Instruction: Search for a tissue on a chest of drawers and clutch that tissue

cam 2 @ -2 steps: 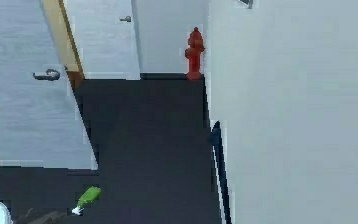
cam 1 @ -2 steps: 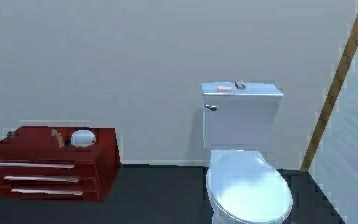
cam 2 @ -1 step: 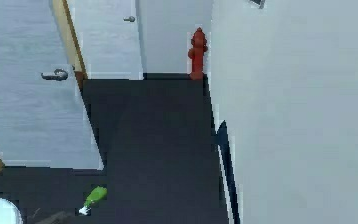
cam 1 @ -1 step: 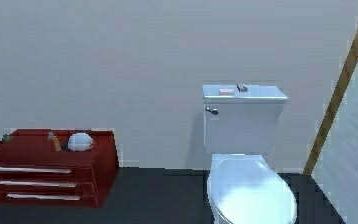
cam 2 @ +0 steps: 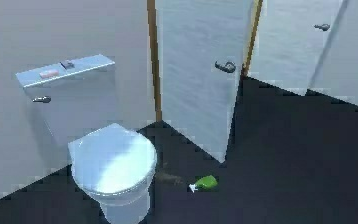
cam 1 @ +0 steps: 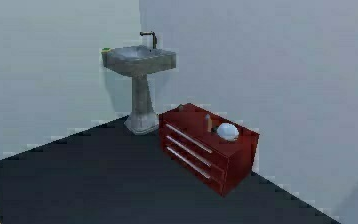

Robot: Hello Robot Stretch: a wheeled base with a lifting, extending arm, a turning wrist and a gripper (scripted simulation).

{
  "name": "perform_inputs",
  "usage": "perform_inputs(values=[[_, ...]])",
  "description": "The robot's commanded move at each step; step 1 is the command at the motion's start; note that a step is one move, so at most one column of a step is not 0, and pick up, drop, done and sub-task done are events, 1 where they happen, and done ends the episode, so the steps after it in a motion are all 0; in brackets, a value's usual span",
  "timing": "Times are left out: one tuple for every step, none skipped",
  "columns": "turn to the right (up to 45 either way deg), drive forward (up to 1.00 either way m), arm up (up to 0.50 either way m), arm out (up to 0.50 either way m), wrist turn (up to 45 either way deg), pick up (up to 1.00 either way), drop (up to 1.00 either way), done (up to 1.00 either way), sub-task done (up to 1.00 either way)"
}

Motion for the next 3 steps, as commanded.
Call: perform_inputs(values=[[-24.0,0.00,0.00,0.00,0.0,0.00,0.00,0.00,0.00],[0.0,0.90,0.00,0.00,0.0,0.00,0.00,0.00,0.00],[-45.0,0.00,0.00,0.00,0.0,0.00,0.00,0.00,0.00]])
